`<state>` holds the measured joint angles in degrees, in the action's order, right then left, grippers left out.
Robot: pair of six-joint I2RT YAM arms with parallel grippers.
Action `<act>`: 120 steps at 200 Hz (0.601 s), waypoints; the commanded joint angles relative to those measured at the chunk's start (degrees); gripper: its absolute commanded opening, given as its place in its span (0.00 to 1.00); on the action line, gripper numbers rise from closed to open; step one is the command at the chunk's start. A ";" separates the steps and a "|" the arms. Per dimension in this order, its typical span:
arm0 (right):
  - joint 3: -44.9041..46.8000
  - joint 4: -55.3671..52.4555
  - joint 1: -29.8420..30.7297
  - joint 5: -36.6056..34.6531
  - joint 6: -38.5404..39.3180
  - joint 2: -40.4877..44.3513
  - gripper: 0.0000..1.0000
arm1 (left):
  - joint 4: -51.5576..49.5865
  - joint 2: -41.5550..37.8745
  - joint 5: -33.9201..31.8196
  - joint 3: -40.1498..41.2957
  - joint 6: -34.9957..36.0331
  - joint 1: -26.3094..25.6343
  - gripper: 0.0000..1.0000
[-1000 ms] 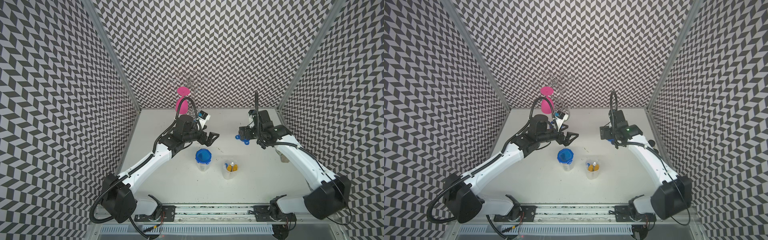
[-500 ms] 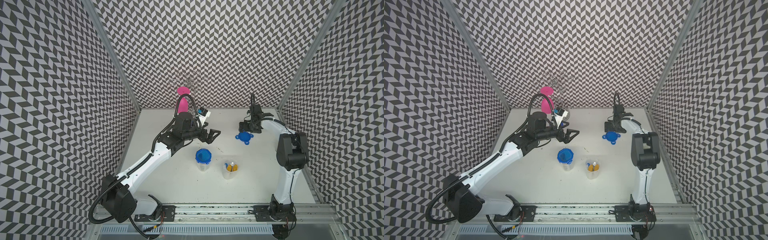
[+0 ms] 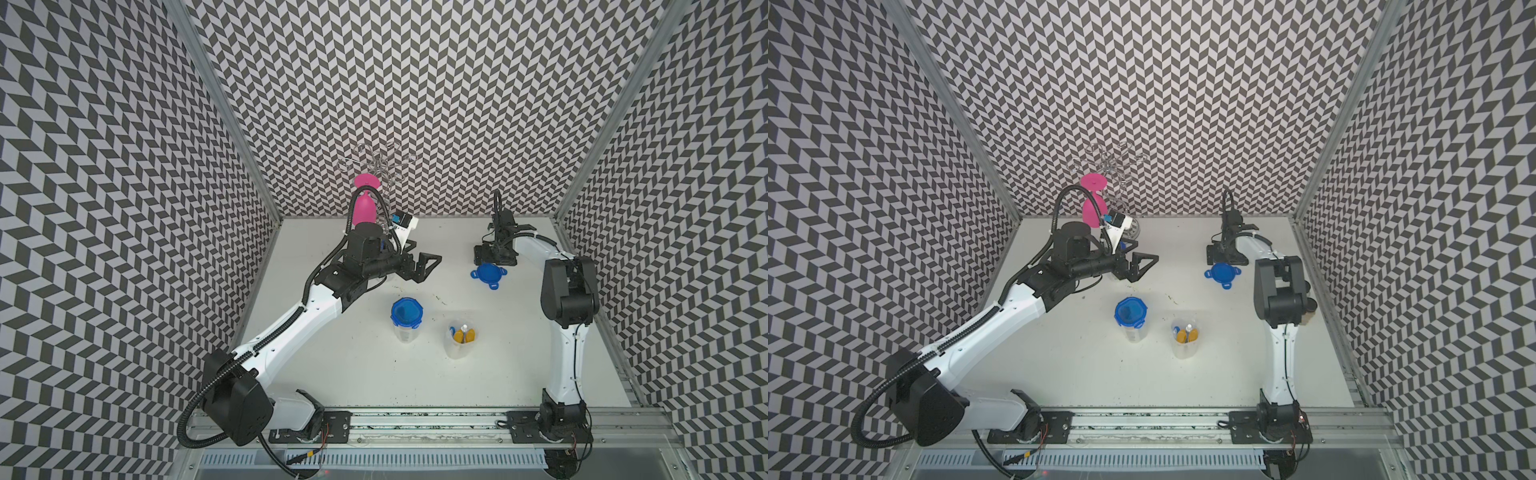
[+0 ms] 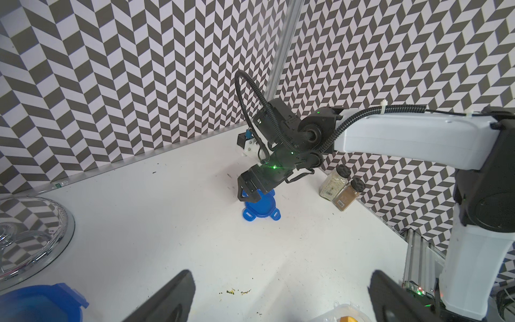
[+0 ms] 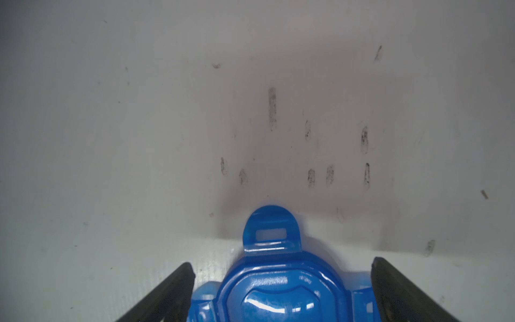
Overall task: Pack away toiletry kits
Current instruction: Move the lid to the center of the board.
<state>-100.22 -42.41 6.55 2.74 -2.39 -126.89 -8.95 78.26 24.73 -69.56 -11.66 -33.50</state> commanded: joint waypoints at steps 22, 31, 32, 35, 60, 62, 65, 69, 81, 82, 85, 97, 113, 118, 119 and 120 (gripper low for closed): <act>2.23 1.34 0.89 0.71 5.30 -0.50 0.97 | 1.11 -0.53 1.76 0.25 -0.26 0.62 1.00; 2.40 1.15 0.99 0.88 5.44 -0.24 0.97 | 1.05 -0.48 2.04 0.59 -0.44 0.70 1.00; 2.40 1.13 1.00 0.91 5.41 -0.22 0.97 | 1.09 -0.48 2.10 0.62 -0.45 0.71 1.00; 2.47 0.96 1.10 0.88 5.38 -0.20 0.97 | 1.18 -0.52 2.14 0.72 -0.49 0.71 1.00; 3.48 -0.07 1.54 0.00 5.31 1.31 0.97 | 1.91 -0.65 2.94 1.78 -0.84 0.80 1.00; 3.60 -0.05 1.60 -0.08 5.30 1.47 0.97 | 1.96 -0.61 2.95 1.81 -0.87 0.84 1.00; 3.82 -0.18 1.58 -0.10 5.24 1.73 0.97 | 1.99 -0.58 2.94 1.92 -0.90 0.87 0.99; 4.08 -0.28 1.66 -0.06 5.21 2.17 0.97 | 1.96 -0.52 3.02 1.97 -0.85 0.82 0.99; 5.28 -0.57 1.83 -0.02 5.13 3.31 0.97 | 1.94 -0.37 3.09 1.97 -0.79 0.85 1.00; 5.42 -0.57 1.81 -0.02 5.17 3.36 0.97 | 1.97 -0.34 3.06 1.97 -0.76 0.83 0.99; 5.80 -0.57 1.83 -0.02 5.15 3.66 0.97 | 2.00 -0.30 3.12 1.97 -0.78 0.80 0.99; 7.76 -0.32 1.89 0.43 5.20 4.72 0.97 | 1.69 -0.21 3.13 1.80 -0.53 0.81 1.00; 10.47 -0.32 1.88 1.90 4.95 6.04 0.97 | 1.31 -0.23 3.31 1.64 -0.08 0.95 1.00; 11.41 -0.32 1.85 2.51 4.75 6.56 0.96 | 1.07 -0.24 3.39 1.62 0.11 1.02 1.00; 11.61 -0.31 1.87 2.69 4.67 6.65 0.96 | 1.05 -0.27 3.39 1.62 0.13 1.04 1.00; 11.80 -0.26 1.84 2.79 4.63 6.79 0.96 | 1.05 -0.29 3.39 1.62 0.14 1.01 1.00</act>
<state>-92.40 -41.58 8.08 2.79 2.33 -123.11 -8.62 78.26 26.89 -68.03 -11.88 -32.95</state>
